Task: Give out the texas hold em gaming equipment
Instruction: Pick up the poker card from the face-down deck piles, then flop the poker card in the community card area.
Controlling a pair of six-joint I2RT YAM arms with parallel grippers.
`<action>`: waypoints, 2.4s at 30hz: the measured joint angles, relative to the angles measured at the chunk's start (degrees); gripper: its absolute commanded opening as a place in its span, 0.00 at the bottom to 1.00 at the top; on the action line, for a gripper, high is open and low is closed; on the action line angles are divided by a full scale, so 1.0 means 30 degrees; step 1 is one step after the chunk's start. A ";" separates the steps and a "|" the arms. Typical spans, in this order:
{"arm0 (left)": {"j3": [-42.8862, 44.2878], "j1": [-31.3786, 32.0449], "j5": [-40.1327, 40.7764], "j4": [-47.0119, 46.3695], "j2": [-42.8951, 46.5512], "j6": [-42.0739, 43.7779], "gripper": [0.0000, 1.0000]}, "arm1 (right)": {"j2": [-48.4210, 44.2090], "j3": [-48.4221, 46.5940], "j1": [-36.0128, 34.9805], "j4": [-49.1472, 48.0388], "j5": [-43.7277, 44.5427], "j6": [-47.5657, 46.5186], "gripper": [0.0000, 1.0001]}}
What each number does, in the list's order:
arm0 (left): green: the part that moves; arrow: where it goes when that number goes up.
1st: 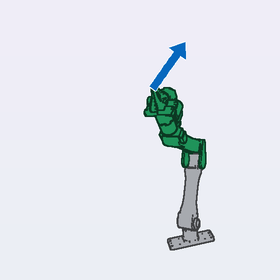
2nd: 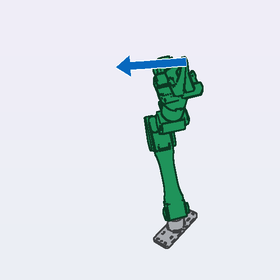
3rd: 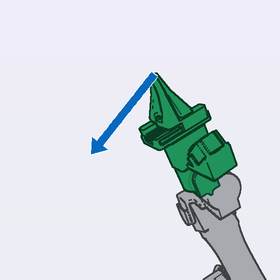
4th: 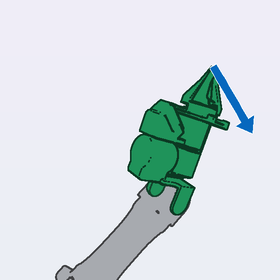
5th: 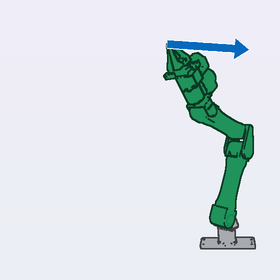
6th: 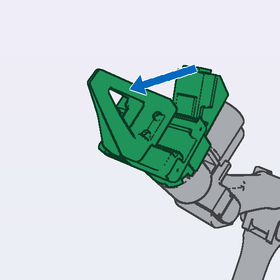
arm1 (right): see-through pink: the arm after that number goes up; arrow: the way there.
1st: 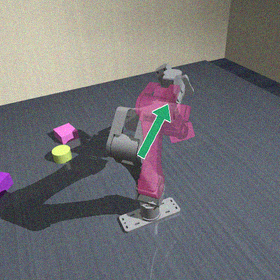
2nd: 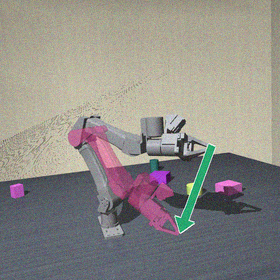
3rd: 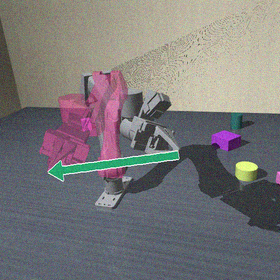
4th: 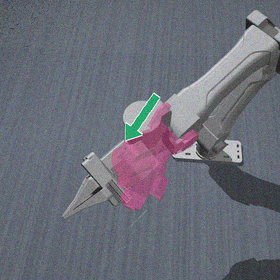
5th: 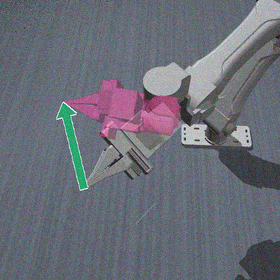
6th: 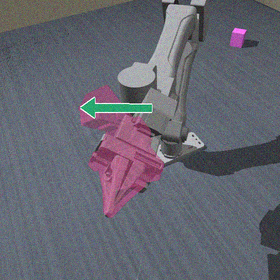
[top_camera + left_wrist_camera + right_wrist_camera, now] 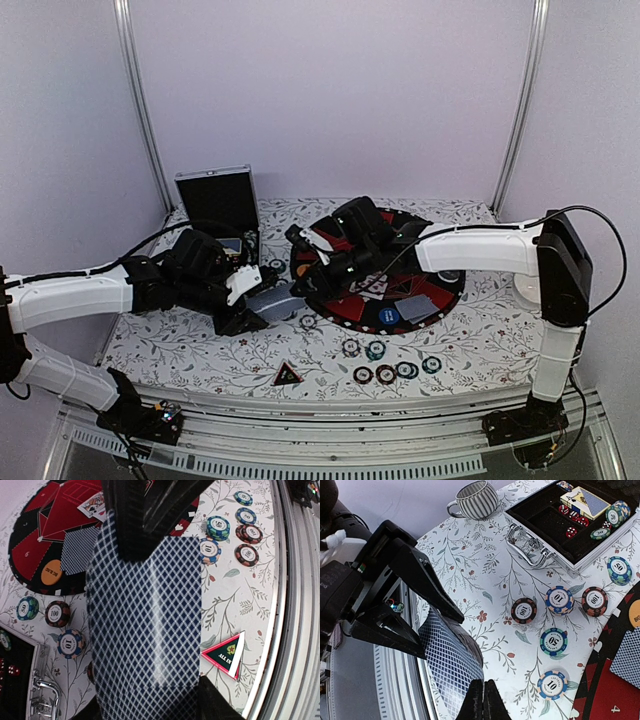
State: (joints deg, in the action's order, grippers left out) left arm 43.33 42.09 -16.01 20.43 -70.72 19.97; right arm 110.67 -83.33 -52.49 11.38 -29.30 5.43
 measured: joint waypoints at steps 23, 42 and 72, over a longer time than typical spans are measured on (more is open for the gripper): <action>0.0000 0.0000 -0.0102 -0.0007 0.0000 0.0007 0.47 | -0.3840 -0.0233 0.2353 0.1676 -0.0954 -0.1297 0.02; 0.0000 -0.0007 -0.0160 -0.0015 -0.0066 0.0080 0.47 | 0.4277 -0.4197 0.9253 -0.0823 0.7002 -1.5526 0.02; 0.0000 -0.0423 -0.0510 -0.0015 -0.0685 0.0124 0.47 | 0.4881 0.0423 1.0120 -0.1392 0.3490 -3.1408 0.03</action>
State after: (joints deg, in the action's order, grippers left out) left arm 43.33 40.82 -17.54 20.38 -72.77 20.34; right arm 125.32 -82.06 -22.13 7.20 -18.83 -88.79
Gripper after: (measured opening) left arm 0.475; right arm 0.027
